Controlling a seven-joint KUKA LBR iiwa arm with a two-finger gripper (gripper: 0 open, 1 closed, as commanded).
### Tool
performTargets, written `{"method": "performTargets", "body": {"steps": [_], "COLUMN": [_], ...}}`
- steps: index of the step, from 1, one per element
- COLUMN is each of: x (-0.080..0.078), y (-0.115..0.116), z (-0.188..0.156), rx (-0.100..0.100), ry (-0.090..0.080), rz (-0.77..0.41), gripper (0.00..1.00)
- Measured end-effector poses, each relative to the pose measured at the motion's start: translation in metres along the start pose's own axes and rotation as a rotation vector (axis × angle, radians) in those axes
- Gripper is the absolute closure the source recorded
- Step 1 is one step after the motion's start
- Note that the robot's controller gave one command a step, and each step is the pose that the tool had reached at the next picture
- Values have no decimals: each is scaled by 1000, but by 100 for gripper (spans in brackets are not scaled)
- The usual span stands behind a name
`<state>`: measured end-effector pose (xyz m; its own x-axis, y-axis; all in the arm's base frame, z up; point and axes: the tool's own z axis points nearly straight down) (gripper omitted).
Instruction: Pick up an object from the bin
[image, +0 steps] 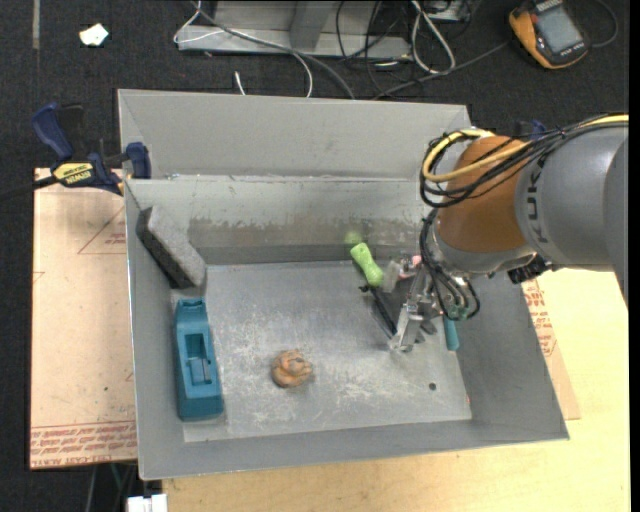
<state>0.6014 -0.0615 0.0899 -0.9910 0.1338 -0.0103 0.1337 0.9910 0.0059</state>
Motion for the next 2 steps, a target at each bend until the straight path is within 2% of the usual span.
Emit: {"method": "performTargets", "body": {"steps": [1, 2], "x": [-6, -20], "y": [-4, -12], "z": [14, 18], "rx": [-1, -2], "ry": [-11, -7], "rz": [31, 7], "gripper": [0, 0]}}
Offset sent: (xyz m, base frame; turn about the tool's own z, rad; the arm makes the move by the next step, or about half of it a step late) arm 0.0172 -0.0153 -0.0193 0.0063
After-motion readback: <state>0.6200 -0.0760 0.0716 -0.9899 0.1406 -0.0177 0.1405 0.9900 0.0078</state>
